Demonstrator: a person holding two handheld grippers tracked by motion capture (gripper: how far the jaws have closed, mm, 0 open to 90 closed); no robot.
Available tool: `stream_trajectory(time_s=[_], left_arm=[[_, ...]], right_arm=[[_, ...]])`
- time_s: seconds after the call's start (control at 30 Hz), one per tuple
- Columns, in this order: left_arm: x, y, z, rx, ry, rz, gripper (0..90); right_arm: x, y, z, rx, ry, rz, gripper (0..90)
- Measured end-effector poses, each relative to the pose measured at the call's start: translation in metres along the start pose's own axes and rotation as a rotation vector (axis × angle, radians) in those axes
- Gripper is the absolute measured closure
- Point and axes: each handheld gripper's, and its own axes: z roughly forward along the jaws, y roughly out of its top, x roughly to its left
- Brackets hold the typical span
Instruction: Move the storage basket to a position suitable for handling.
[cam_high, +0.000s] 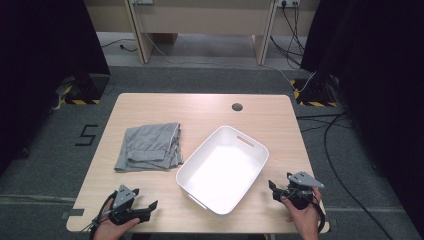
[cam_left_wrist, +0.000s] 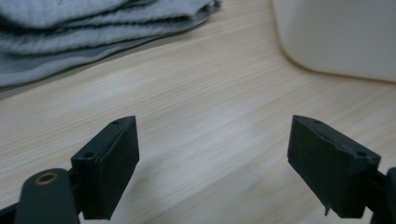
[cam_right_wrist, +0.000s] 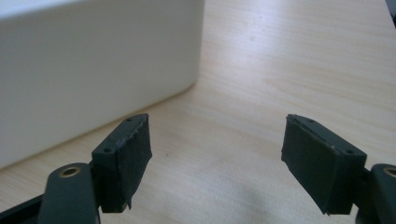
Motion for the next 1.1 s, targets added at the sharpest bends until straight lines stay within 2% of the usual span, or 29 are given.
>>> stream_trajectory(time_s=[0.03,0.07,0.1,0.13,0.17,0.2,0.37,0.47,0.57,0.63,0.67,0.7,0.73,0.77,0.83,0.9,0.93,1.0,1.03,1.07,1.1], left_arm=[[0.000,0.000,0.000,0.000,0.000,0.000,16.4],[-0.010,0.002,0.001,-0.005,-0.014,0.017,16.4],[-0.010,0.002,0.001,-0.005,-0.014,0.017,16.4],[-0.018,0.005,0.003,-0.013,-0.038,0.015,16.4],[-0.018,0.005,0.003,-0.013,-0.038,0.015,16.4],[-0.025,0.008,0.005,-0.025,-0.057,0.009,16.4],[-0.034,0.015,0.009,-0.039,-0.097,-0.012,16.4],[-0.041,0.021,0.015,-0.030,-0.124,-0.010,16.3],[-0.048,0.026,0.018,-0.034,-0.144,0.001,16.4],[-0.052,0.030,0.021,-0.032,-0.151,0.014,16.3],[-0.056,0.034,0.025,-0.034,-0.157,0.018,16.4],[-0.056,0.034,0.025,-0.034,-0.157,0.018,16.4],[-0.059,0.038,0.028,-0.040,-0.160,0.025,16.4],[-0.059,0.038,0.028,-0.040,-0.160,0.025,16.4],[-0.062,0.041,0.032,-0.045,-0.162,0.030,16.4],[-0.064,0.046,0.036,-0.048,-0.153,0.042,17.5],[-0.066,0.050,0.039,-0.055,-0.132,0.074,17.9],[-0.066,0.052,0.041,-0.055,-0.125,0.082,16.1],[-0.066,0.055,0.042,-0.053,-0.131,0.074,16.1],[-0.065,0.059,0.044,-0.049,-0.102,0.099,15.8],[-0.065,0.059,0.044,-0.049,-0.102,0.099,16.5]], right_arm=[[0.000,0.000,0.000,0.000,0.000,0.000,24.8],[0.002,0.008,-0.004,-0.017,0.000,-0.012,24.9],[0.002,0.008,-0.004,-0.017,0.000,-0.012,24.9],[0.002,0.017,-0.007,-0.035,-0.002,-0.028,24.8],[0.002,0.017,-0.007,-0.035,-0.002,-0.028,24.8],[0.002,0.027,-0.011,-0.057,0.003,-0.036,24.8],[0.003,0.047,-0.013,-0.083,0.021,-0.036,24.6],[0.006,0.061,-0.010,-0.075,0.030,-0.062,24.6],[0.009,0.076,-0.003,-0.095,0.048,-0.061,24.8],[0.010,0.082,0.001,-0.094,0.047,-0.060,25.1],[0.011,0.086,0.009,-0.085,0.047,-0.064,25.6],[0.011,0.086,0.009,-0.085,0.047,-0.064,25.6],[0.012,0.088,0.019,-0.074,0.048,-0.067,26.1],[0.012,0.088,0.019,-0.074,0.048,-0.067,26.1],[0.011,0.088,0.029,-0.053,0.035,-0.080,26.9],[0.009,0.087,0.036,-0.034,0.033,-0.077,28.0],[0.007,0.085,0.041,-0.017,0.042,-0.082,31.5],[0.005,0.083,0.044,-0.008,0.058,-0.078,34.0],[0.005,0.083,0.044,-0.008,0.058,-0.078,34.0],[0.003,0.082,0.046,0.000,0.075,-0.073,39.5],[0.003,0.082,0.046,0.000,0.075,-0.073,39.5]])
